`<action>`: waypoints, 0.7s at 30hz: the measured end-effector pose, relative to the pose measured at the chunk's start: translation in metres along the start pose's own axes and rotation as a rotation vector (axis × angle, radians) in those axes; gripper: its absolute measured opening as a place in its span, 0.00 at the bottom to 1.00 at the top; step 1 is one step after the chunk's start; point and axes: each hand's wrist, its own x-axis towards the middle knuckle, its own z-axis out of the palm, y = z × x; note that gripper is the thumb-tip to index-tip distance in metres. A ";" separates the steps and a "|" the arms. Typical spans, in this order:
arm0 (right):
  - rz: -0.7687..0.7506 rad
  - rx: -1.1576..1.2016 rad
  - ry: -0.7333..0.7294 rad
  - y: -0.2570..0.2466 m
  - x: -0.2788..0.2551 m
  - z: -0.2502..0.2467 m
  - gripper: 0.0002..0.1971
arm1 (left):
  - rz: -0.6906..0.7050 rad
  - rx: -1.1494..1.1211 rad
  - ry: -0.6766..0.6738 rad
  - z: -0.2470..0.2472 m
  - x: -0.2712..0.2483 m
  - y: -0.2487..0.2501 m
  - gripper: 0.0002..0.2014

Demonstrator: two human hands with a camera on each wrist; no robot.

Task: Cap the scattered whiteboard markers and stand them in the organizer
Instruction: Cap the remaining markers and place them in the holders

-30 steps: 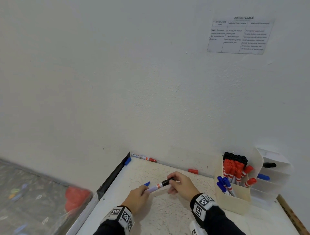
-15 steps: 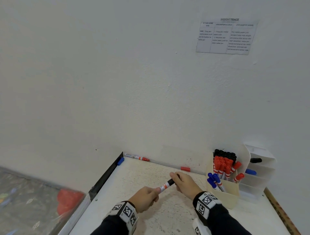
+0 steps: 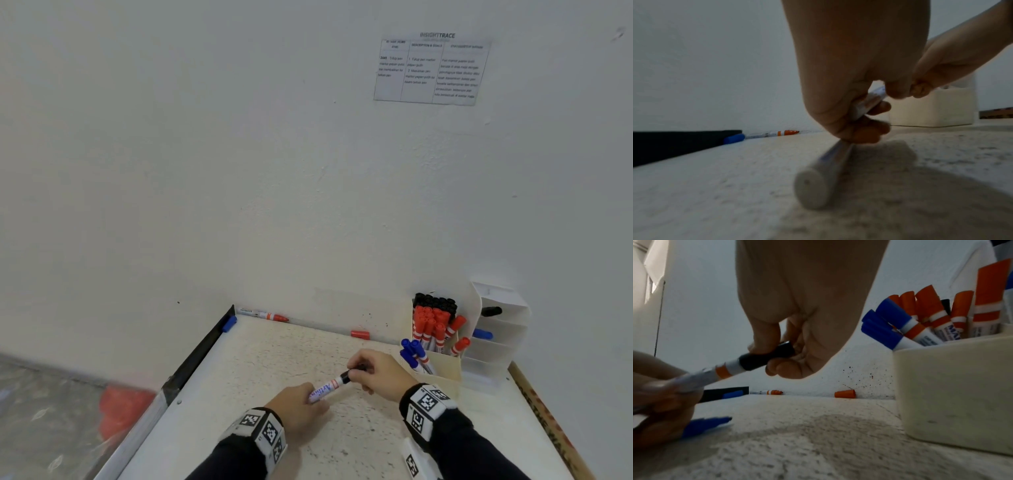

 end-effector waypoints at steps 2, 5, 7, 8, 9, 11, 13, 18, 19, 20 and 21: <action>0.031 -0.014 0.014 0.002 -0.003 0.001 0.03 | 0.005 0.126 0.021 0.000 0.002 0.001 0.09; -0.006 -0.053 0.027 0.008 -0.007 0.002 0.05 | 0.034 0.093 0.082 0.000 0.004 0.001 0.07; -0.031 -0.012 0.040 0.011 -0.009 0.002 0.08 | 0.109 0.013 0.104 -0.001 0.001 0.002 0.07; -0.036 0.012 0.037 0.011 -0.011 0.002 0.07 | 0.147 -0.023 0.113 0.000 -0.001 0.003 0.04; -0.036 0.012 0.028 0.009 -0.013 0.004 0.06 | 0.177 -0.054 0.113 0.001 -0.002 0.004 0.02; -0.025 -0.032 0.059 0.008 -0.013 0.008 0.12 | 0.208 -0.065 0.134 0.002 -0.003 0.007 0.07; -0.022 -0.085 0.146 0.006 -0.011 0.011 0.18 | 0.209 -0.021 0.168 0.005 -0.005 0.012 0.13; -0.110 -0.115 0.149 -0.001 -0.009 0.009 0.19 | 0.148 -0.403 -0.018 0.011 -0.016 0.024 0.21; -0.122 -0.119 0.139 -0.002 -0.010 0.008 0.19 | 0.113 -0.492 -0.054 0.011 -0.017 0.025 0.22; -0.127 -0.119 0.133 -0.003 -0.010 0.008 0.19 | 0.083 -0.551 -0.079 0.011 -0.017 0.024 0.23; -0.131 -0.117 0.126 -0.004 -0.010 0.007 0.19 | 0.062 -0.580 -0.091 0.010 -0.017 0.024 0.23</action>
